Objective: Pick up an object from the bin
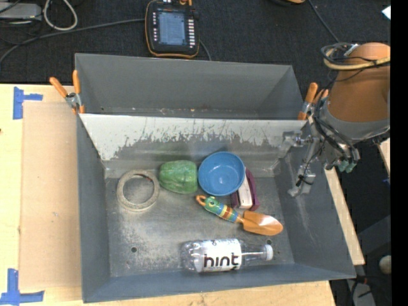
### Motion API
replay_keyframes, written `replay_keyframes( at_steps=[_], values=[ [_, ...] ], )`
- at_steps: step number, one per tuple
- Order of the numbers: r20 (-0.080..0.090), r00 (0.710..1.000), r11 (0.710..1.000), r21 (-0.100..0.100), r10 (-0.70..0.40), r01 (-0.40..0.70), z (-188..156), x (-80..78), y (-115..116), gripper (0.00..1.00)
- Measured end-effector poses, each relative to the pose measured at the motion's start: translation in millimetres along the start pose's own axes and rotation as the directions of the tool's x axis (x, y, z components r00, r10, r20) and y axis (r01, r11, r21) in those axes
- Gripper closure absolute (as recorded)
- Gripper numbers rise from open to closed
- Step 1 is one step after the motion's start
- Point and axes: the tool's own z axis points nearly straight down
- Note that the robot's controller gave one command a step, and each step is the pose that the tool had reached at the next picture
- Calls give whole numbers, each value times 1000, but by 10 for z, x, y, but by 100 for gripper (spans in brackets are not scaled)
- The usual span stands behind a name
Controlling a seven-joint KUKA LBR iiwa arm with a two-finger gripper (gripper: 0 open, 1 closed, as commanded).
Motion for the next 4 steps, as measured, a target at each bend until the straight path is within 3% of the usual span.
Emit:
replay_keyframes(
  at_steps=[1,2,3,4],
  values=[
    [8,1000,1000,1,-5,5,-49,-13,11,0],
    [6,983,983,1,-184,184,1121,1056,317,0],
    [15,963,963,-2,270,-270,1019,151,663,0],
    [-2,957,957,-3,-289,289,1075,943,402,0]
  ],
)
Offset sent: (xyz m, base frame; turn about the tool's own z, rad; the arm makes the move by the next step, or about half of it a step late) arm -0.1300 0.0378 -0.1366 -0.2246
